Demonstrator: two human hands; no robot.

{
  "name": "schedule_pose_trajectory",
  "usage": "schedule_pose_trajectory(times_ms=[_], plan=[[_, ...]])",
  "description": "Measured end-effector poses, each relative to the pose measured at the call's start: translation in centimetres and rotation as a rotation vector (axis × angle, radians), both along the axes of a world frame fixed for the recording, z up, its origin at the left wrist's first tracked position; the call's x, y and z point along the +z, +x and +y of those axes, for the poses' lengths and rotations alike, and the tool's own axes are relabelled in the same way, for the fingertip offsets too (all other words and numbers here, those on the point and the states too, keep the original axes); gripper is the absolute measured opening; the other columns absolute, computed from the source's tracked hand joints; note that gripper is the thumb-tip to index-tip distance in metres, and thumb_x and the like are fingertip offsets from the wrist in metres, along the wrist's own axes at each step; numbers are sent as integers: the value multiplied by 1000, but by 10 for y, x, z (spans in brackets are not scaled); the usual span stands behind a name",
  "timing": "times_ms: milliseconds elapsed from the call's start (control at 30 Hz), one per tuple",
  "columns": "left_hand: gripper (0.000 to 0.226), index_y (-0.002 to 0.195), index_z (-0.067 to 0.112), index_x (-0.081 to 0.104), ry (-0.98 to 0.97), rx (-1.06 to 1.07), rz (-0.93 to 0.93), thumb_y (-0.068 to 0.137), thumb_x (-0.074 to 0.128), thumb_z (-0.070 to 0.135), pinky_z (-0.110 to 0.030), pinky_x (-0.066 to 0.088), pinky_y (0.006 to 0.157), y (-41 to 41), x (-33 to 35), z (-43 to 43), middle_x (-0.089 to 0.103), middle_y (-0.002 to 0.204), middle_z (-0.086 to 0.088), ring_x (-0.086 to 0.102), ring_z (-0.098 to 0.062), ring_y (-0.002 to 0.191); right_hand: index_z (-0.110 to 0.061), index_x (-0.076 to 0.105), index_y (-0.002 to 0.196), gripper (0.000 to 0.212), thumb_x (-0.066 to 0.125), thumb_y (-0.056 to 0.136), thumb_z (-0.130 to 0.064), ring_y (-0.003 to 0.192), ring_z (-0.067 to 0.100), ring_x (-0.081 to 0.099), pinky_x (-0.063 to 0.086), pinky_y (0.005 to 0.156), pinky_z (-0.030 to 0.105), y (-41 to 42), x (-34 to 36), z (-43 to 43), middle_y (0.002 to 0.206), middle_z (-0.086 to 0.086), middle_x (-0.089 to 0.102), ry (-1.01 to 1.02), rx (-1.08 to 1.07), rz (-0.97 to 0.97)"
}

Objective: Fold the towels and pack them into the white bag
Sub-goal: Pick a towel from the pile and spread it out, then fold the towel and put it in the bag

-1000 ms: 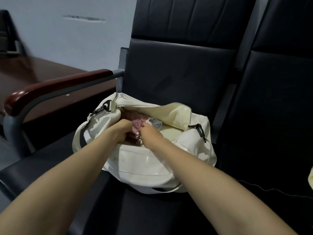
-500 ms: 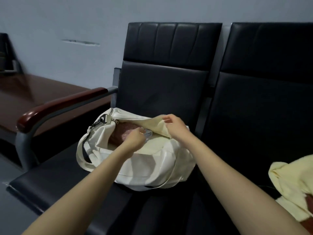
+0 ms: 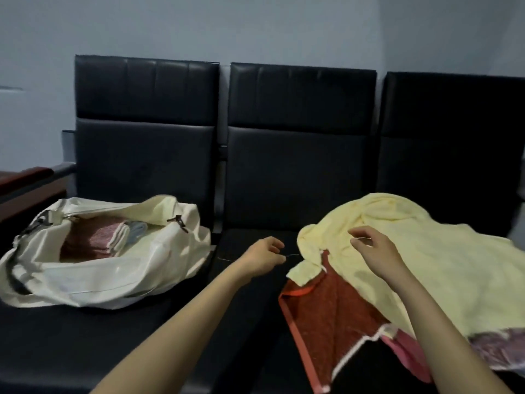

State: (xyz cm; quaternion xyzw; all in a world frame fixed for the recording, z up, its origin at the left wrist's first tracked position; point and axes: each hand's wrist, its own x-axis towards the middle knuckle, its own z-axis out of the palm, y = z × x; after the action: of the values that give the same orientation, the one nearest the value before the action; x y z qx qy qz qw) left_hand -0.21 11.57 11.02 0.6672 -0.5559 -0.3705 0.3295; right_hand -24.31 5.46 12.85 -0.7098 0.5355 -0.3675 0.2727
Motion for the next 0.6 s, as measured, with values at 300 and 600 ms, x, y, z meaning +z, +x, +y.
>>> schedule_pose_trajectory(times_ms=[300, 600], plan=[[47, 137, 10, 46, 29, -221, -140, 91, 57, 16, -22, 45, 71, -140, -31, -45, 57, 121, -7, 54, -15, 95, -13, 58, 122, 32, 62, 91, -14, 126, 32, 41, 35, 97, 33, -121, -38, -13, 133, 15, 46, 76, -276, 256], [41, 133, 11, 50, -120, -166, -157, 93, 56, 20, -25, 43, 86, -210, -67, -84, 51, 131, -10, 54, -23, 114, -13, 44, 135, 48, 60, 91, -19, 132, 25, 25, 34, 107, 36, -138, -59, -25, 137, 7, 38, -60, -336, 492]])
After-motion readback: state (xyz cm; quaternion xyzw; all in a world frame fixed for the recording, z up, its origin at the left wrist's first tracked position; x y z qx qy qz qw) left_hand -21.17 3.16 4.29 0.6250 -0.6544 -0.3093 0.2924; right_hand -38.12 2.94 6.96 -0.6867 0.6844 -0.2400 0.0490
